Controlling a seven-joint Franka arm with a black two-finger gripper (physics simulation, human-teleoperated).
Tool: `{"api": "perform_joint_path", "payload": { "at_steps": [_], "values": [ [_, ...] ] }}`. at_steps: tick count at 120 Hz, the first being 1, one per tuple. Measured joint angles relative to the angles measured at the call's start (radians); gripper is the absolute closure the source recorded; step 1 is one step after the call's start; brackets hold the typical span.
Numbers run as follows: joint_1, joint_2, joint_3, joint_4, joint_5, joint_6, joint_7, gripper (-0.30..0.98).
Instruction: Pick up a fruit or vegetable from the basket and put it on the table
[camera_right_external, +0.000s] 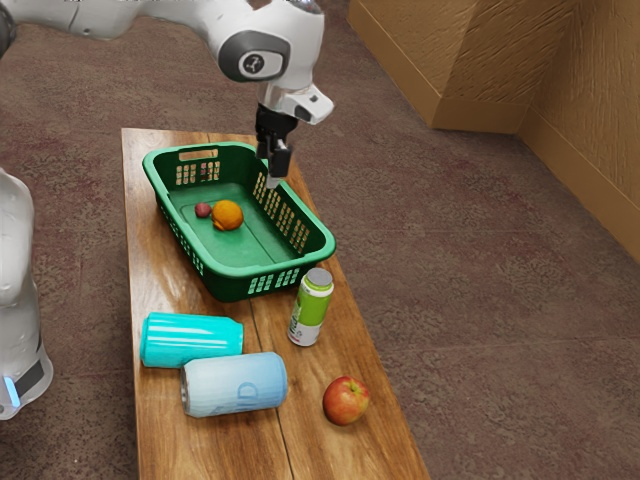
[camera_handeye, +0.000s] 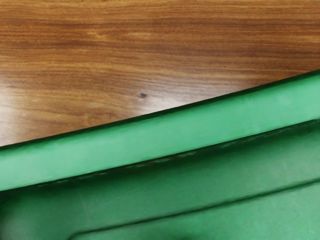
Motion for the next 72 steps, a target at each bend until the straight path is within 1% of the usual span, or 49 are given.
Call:
{"api": "perform_joint_path", "payload": {
  "at_steps": [17,34,72],
  "values": [
    [0.0,-0.028,0.004,-0.049,0.007,0.03,-0.004,0.0],
    [0.002,-0.033,0.022,-0.058,0.008,0.015,-0.011,0.0],
    [0.0,-0.032,0.021,-0.108,-0.032,-0.007,-0.049,0.0]
  ]
}}
